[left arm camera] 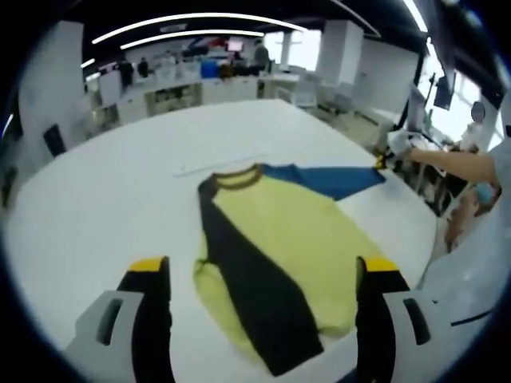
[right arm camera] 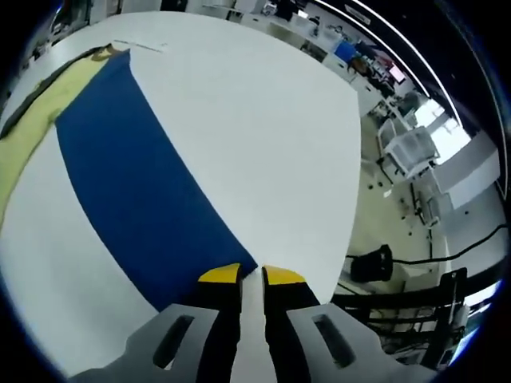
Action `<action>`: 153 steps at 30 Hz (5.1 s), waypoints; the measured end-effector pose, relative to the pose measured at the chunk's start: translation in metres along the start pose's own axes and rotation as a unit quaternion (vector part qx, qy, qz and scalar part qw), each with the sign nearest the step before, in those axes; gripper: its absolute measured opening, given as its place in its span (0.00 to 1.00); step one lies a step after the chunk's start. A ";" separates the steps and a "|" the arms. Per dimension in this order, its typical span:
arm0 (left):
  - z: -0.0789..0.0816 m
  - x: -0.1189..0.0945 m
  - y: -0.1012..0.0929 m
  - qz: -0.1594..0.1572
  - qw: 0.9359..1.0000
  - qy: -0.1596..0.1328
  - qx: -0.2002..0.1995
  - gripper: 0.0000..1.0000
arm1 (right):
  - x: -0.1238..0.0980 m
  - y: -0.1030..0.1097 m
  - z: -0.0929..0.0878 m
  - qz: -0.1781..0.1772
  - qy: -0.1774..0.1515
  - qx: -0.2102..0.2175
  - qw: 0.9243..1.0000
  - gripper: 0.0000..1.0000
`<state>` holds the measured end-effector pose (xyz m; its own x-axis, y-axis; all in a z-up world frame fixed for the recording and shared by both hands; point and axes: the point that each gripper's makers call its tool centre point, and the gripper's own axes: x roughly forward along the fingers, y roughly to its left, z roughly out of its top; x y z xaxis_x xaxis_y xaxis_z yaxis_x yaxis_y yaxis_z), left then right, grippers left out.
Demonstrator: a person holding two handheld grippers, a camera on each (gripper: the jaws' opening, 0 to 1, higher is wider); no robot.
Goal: Fold the garment on the visible template until the final outline fits inside the template.
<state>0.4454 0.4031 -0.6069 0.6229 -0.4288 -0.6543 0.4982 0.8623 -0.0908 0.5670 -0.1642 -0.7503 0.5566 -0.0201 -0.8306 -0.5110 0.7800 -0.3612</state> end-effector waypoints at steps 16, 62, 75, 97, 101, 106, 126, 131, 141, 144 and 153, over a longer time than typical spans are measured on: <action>0.001 -0.003 -0.008 -0.003 1.000 -0.003 0.010 0.92 | -0.012 0.000 0.027 0.008 -0.076 0.031 0.997 0.32; -0.018 -0.030 -0.021 0.008 1.000 -0.026 0.004 0.91 | -0.120 0.119 0.121 0.093 -0.259 -0.008 0.961 0.85; -0.026 -0.043 -0.025 0.015 0.999 -0.038 0.000 0.92 | -0.150 0.146 0.132 0.104 -0.294 -0.019 0.950 0.96; -0.057 -0.066 -0.023 0.028 0.998 -0.040 -0.029 0.92 | -0.177 0.180 0.139 0.138 -0.323 -0.004 0.936 1.00; -0.064 -0.064 -0.023 0.023 0.999 -0.031 -0.035 0.92 | -0.183 0.187 0.138 0.139 -0.323 -0.003 0.936 1.00; -0.072 -0.059 -0.026 0.012 0.999 -0.020 -0.040 0.91 | -0.194 0.195 0.141 0.142 -0.327 -0.004 0.934 1.00; -0.116 -0.042 -0.029 -0.016 0.996 0.018 -0.088 0.82 | -0.203 0.216 0.150 0.148 -0.325 0.000 0.934 1.00; -0.139 -0.036 -0.038 -0.031 0.992 0.050 -0.109 0.82 | -0.206 0.218 0.153 0.141 -0.328 -0.005 0.934 1.00; -0.167 -0.020 -0.050 -0.068 0.984 0.070 -0.148 0.68 | -0.209 0.218 0.150 0.143 -0.328 -0.003 0.934 1.00; -0.176 -0.018 -0.051 -0.070 0.981 0.084 -0.160 0.63 | -0.209 0.218 0.149 0.138 -0.329 -0.003 0.934 1.00; -0.188 -0.012 -0.046 -0.065 0.979 0.087 -0.175 0.53 | -0.213 0.221 0.142 0.137 -0.327 -0.002 0.935 1.00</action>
<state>0.3012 0.4191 -0.7361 0.4397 -0.5152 -0.7357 0.3106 0.8558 -0.4137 0.4289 0.1016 -0.5933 0.6852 0.5684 -0.4554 -0.6949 0.6974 -0.1751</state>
